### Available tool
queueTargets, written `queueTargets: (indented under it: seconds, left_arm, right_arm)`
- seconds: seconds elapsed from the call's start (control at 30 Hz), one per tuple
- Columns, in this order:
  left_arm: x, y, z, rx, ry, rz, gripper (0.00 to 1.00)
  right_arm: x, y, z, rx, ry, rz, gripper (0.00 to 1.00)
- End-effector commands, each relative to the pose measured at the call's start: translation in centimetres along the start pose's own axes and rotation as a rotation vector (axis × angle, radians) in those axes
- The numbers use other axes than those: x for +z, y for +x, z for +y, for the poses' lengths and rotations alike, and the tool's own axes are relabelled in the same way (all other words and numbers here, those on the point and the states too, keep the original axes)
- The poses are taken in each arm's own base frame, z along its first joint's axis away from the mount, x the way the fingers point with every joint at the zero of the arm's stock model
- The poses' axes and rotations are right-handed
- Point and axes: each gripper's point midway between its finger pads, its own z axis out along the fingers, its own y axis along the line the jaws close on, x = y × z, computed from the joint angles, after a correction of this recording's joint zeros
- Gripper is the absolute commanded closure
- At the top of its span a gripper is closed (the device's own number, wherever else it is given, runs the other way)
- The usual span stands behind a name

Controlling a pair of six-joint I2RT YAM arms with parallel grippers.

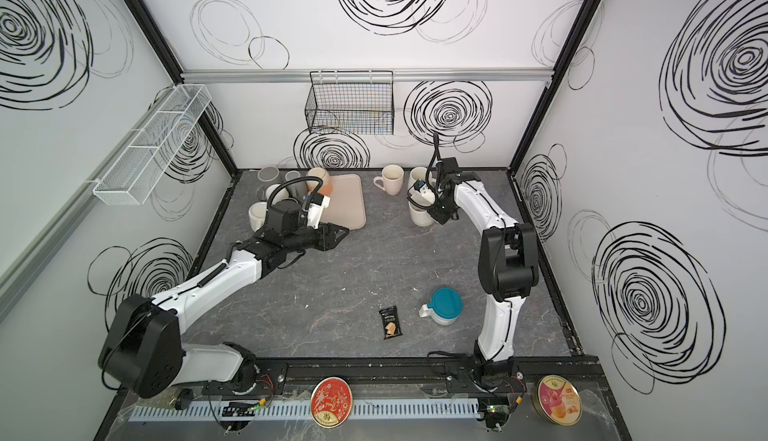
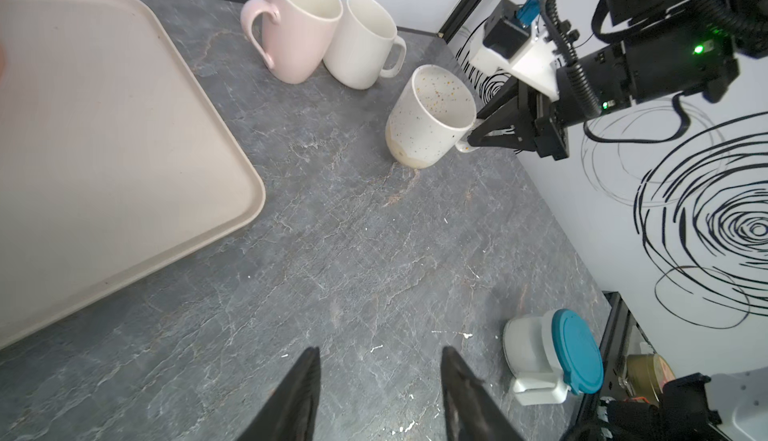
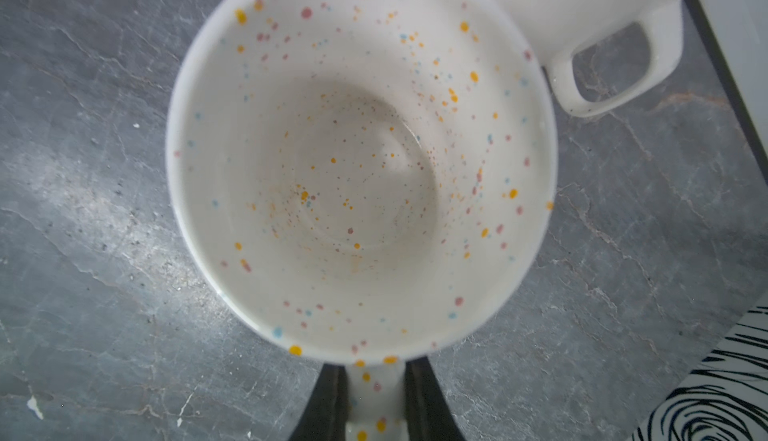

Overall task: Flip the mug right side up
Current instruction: 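Carry the mug upright beside the white mugs with the right gripper while left withdraws, then lower the mug onto the table and open the right gripper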

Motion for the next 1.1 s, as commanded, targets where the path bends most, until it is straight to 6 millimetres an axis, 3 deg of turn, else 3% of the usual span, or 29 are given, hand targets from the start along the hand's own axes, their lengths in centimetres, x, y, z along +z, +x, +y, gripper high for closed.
queueTargets:
  seconds: [0.0, 0.33, 0.77, 0.93, 1.07]
  left_arm:
    - [0.6, -2.9, -1.2, 0.036, 0.033, -0.09, 0.5]
    - [2.6, -3.0, -1.9, 0.032, 0.061, -0.078, 0.51]
    - [2.9, -3.0, -1.6, 0.024, 0.05, -0.078, 0.51]
    - [3.0, -2.5, -1.4, 0.017, 0.045, -0.068, 0.51]
    - [2.8, -2.2, -1.3, 0.017, 0.042, -0.068, 0.5]
  right_arm:
    - [-0.7, -2.0, -1.4, -0.044, 0.031, -0.09, 1.0]
    - [1.1, -2.5, -2.9, -0.071, 0.009, -0.106, 1.0]
    - [2.8, -4.3, -4.9, -0.127, -0.002, -0.181, 1.0]
    - [3.7, -4.5, -5.4, -0.139, 0.017, -0.174, 0.91]
    - [3.8, -4.3, -6.1, -0.15, 0.056, -0.158, 0.7]
